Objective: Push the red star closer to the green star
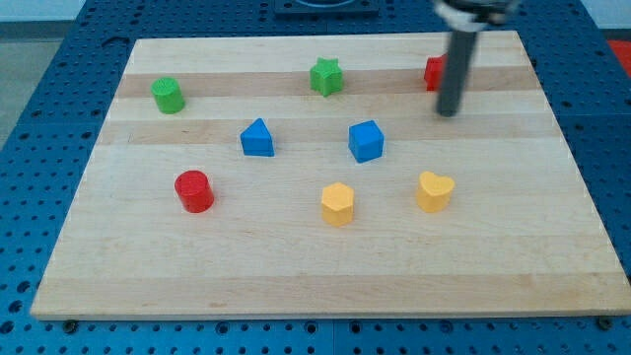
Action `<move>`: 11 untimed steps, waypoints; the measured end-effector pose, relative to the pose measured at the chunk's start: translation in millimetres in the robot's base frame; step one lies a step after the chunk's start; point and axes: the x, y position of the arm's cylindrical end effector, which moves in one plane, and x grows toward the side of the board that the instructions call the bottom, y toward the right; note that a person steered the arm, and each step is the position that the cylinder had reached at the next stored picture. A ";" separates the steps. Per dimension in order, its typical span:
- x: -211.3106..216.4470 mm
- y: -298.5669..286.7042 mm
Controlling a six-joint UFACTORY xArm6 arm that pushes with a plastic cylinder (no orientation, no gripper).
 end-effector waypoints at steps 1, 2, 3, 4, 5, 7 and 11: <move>-29.7 47.9; -68.5 45.8; -81.3 13.6; -81.3 -58.0; -81.9 -71.9; -46.4 48.0; -84.5 -73.5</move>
